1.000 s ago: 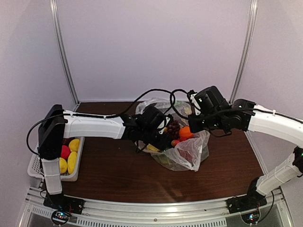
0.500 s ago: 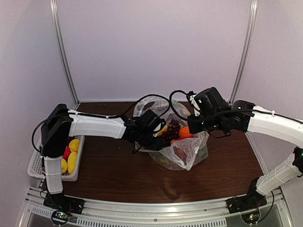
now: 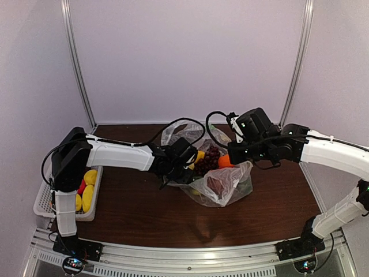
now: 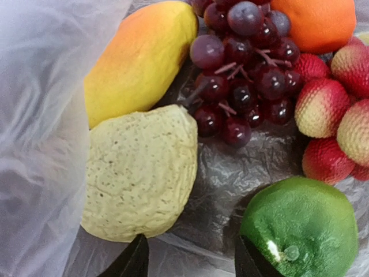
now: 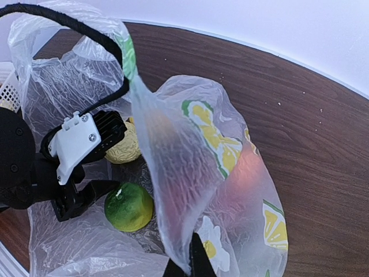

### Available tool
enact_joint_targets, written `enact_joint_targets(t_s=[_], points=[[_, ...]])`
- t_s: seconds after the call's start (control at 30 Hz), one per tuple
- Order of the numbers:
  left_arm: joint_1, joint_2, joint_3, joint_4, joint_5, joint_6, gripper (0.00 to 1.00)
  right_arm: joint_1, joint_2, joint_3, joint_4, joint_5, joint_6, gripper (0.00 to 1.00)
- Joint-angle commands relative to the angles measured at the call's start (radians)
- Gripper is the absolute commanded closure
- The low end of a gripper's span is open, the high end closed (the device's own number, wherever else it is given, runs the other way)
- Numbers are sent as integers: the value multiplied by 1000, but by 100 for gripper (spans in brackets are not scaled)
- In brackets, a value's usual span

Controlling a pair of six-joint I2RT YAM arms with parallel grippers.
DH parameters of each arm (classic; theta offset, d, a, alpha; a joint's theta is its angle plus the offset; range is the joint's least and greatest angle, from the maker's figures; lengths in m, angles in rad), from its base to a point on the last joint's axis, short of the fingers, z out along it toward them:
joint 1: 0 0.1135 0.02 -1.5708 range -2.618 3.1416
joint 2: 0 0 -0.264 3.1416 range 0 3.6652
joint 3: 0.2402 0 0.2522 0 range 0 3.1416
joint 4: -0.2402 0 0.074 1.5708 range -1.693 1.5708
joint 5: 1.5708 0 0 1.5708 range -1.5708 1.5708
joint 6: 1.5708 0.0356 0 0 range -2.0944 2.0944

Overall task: Untie the knot of the plastic bag and take out the fruit
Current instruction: Reach into the gripper of the takeout bag.

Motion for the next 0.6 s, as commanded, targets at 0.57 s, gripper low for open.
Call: enact_joint_targets(t_s=[0.57], points=[[10,-141,-101,137,-19,38,84,-6,-22,-39,11,-3,22,100]])
